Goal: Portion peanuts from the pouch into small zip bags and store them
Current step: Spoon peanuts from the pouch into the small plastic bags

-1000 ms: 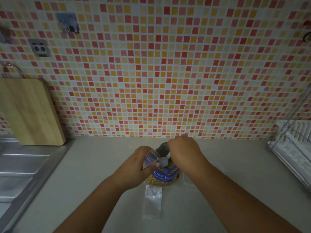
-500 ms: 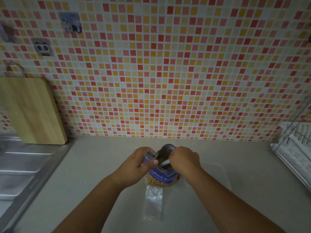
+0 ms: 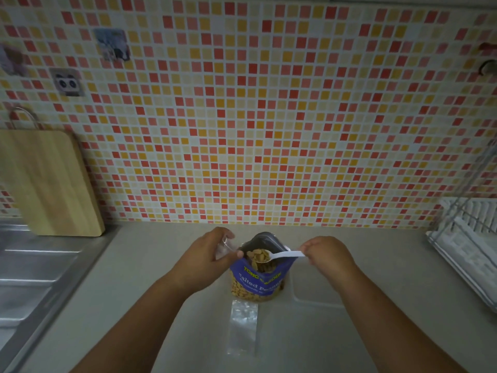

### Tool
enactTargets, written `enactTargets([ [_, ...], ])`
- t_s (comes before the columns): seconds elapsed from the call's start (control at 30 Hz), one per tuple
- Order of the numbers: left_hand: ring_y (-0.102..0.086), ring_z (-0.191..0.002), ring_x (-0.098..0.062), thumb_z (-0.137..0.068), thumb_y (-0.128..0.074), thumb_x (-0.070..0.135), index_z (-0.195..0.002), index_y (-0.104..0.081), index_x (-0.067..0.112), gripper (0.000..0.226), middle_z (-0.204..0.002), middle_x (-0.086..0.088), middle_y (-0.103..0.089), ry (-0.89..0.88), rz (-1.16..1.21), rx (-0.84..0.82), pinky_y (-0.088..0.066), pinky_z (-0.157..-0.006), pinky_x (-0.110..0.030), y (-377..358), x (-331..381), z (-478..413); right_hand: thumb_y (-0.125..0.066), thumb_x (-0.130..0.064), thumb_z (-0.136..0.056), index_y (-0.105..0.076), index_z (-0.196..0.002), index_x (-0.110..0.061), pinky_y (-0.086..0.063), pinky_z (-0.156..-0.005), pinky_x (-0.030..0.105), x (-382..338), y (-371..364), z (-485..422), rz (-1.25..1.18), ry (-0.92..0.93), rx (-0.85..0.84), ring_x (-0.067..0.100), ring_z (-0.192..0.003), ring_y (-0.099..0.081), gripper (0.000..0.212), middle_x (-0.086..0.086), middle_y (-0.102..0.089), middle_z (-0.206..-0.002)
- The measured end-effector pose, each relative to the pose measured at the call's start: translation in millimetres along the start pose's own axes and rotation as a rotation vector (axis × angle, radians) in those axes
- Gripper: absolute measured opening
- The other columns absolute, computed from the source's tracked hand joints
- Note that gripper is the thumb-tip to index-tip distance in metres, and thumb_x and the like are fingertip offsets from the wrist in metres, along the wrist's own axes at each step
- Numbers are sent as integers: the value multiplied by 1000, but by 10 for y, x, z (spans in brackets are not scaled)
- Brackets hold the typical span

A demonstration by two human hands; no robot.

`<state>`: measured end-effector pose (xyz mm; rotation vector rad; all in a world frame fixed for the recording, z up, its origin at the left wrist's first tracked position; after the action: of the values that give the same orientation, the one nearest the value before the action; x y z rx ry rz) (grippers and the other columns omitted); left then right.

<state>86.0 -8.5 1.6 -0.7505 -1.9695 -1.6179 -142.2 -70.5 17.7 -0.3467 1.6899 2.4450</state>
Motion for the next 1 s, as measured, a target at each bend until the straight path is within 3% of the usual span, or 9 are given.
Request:
enactTargets([
  [0.1,-52,-100,-11,-82,-62,48,-117,-49,27,43,-114,7,-58,-74,-140,1,-45,-80,-24,-17,71,-14,-42,-10,-94,-54,-82,-14,-32,-56,17,28,167,13,58,-85,-59,17,-83,-47,16,0,-45,-74],
  [0.23,-51,-102,-13,-80,-62,51,-119,-49,26,49,-116,6,-59,-119,-249,-21,-44,-83,-27,-57,191,-54,-45,-15,-93,-39,-67,-18,-36,-75,19,44,375,-68,0,-91,19,12,-68,-43,27,-3,-38,-67],
  [0.4,-49,-106,-16,-78,-62,54,-124,-45,26,57,-122,4,-58,-93,-325,-55,-42,-83,-28,-107,284,-132,-55,-13,-88,-59,-83,-14,-42,-50,12,197,505,54,-567,-1,155,5,-57,-47,6,-6,-52,-67],
  [0.47,-49,-108,-17,-79,-62,54,-126,-44,24,58,-124,3,-57,-93,-338,-55,-41,-84,-27,-113,322,-156,-56,-10,-86,-63,-87,-12,-40,-50,15,204,544,147,-614,48,179,5,-57,-48,7,-4,-55,-67],
  [0.6,-48,-108,-18,-80,-62,52,-124,-46,22,55,-122,2,-57,-122,-354,-75,-41,-84,-29,-146,393,-195,-51,-9,-89,-65,-108,5,-46,-60,24,26,600,137,-401,97,146,25,-75,-61,28,23,-68,-105],
  [0.7,-49,-101,-18,-79,-63,50,-120,-46,22,52,-115,1,-59,-114,-326,-89,-41,-79,-29,-198,432,-233,-47,-18,-91,-66,-107,-2,-52,-87,39,-216,627,155,-136,172,153,35,-104,-62,30,19,-66,-113],
  [0.8,-49,-94,-19,-81,-63,48,-117,-46,19,49,-109,-3,-60,-96,-226,-74,-42,-75,-32,-280,471,-255,-47,-21,-93,-70,-104,-17,-49,-88,37,-560,655,280,84,398,213,26,-103,-60,26,6,-68,-109],
  [0.9,-55,-93,-20,-83,-60,47,-118,-46,18,48,-108,-2,-59,-27,-59,-22,-46,-75,-34,-285,418,-254,-51,-17,-89,-67,-106,-27,-33,-82,30,-767,774,526,398,652,476,19,-98,-48,25,-2,-67,-99],
  [1.0,-56,-90,-15,-85,-56,49,-117,-46,22,43,-105,3,-58,50,-6,41,-49,-76,-30,-156,275,-252,-52,-14,-84,-68,-101,-24,-27,-77,30,-668,1001,690,456,600,699,16,-83,-35,26,-3,-66,-90],
])
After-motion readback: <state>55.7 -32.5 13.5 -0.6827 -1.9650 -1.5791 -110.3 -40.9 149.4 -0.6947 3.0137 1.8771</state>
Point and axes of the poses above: each hand's wrist, its own z-axis away from the middle knuckle, its own y-axis out of the back of the hand, x = y × z, the point moved 3 cm from there along -z, towards the middle knuckle
